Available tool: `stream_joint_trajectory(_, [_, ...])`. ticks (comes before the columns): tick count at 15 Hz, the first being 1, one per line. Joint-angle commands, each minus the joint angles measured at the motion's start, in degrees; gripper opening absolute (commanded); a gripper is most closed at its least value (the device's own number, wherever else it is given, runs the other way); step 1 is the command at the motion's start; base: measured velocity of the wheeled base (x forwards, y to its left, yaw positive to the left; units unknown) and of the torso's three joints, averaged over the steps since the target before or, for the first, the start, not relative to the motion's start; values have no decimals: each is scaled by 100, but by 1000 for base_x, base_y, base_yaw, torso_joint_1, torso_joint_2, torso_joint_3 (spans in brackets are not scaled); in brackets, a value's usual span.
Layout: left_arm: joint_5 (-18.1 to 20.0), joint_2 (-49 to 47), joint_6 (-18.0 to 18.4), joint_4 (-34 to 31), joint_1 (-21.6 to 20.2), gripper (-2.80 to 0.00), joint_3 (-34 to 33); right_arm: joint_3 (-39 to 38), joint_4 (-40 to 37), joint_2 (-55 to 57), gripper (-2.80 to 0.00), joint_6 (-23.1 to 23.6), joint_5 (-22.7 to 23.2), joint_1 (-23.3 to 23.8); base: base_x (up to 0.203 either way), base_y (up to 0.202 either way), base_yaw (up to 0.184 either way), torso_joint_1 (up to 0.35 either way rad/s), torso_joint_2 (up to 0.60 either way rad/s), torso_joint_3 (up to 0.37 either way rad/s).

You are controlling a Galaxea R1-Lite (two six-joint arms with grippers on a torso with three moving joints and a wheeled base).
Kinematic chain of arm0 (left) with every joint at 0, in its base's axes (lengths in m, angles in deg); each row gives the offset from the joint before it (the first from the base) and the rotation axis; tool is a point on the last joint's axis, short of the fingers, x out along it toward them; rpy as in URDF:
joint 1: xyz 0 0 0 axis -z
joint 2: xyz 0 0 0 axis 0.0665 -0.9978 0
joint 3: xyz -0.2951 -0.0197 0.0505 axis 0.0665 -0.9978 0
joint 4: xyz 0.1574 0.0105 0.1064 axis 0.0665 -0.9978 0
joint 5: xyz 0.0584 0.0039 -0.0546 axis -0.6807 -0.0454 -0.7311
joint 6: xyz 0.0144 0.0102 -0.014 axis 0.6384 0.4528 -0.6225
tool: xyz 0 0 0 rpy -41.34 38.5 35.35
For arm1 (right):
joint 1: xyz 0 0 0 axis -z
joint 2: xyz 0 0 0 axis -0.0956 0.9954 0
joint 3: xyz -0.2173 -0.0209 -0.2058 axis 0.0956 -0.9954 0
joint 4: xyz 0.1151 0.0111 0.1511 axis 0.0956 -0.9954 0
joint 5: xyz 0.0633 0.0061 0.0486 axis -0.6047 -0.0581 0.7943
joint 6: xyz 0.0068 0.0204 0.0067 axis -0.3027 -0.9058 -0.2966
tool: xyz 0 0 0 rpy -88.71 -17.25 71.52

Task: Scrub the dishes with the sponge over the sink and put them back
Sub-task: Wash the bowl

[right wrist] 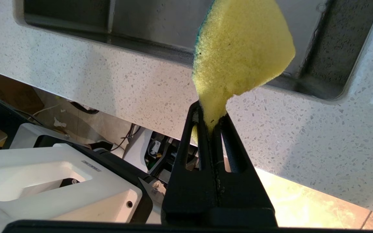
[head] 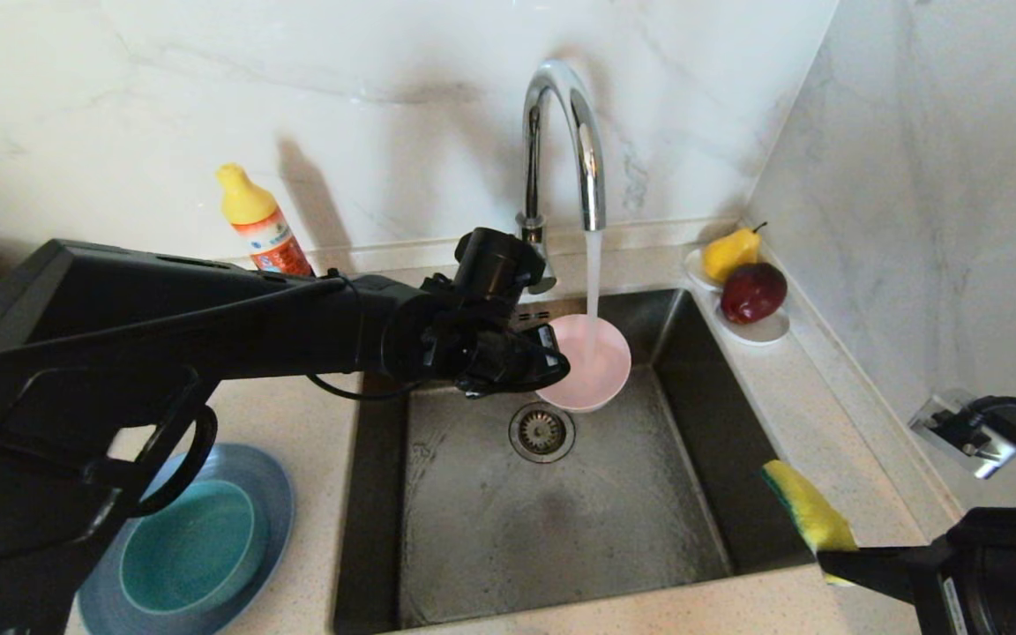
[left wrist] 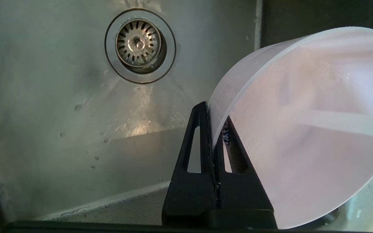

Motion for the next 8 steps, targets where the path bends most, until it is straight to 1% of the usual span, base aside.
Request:
stream_joint_trajectory(1, [-6, -36, -30, -22, -2, -280, 0, 10, -5, -16, -280, -16, 3, -3, 0, 0, 0, 0, 0, 0])
stream_joint_trajectory(5, [-23, 120, -66, -94, 2, -280, -114, 52, -5, -40, -280, 1, 3, 6, 0, 0, 0, 0, 0, 0])
stream_joint_trajectory(6, [-44, 232, -49, -97, -2, -280, -256, 35, -5, -46, -280, 1, 3, 6, 0, 0, 0, 0, 0, 0])
stream_joint_trajectory(8, [-216, 695, 70, 2, -42, -280, -808, -27, -9, -45, -280, 1, 3, 6, 0, 0, 0, 0, 0, 0])
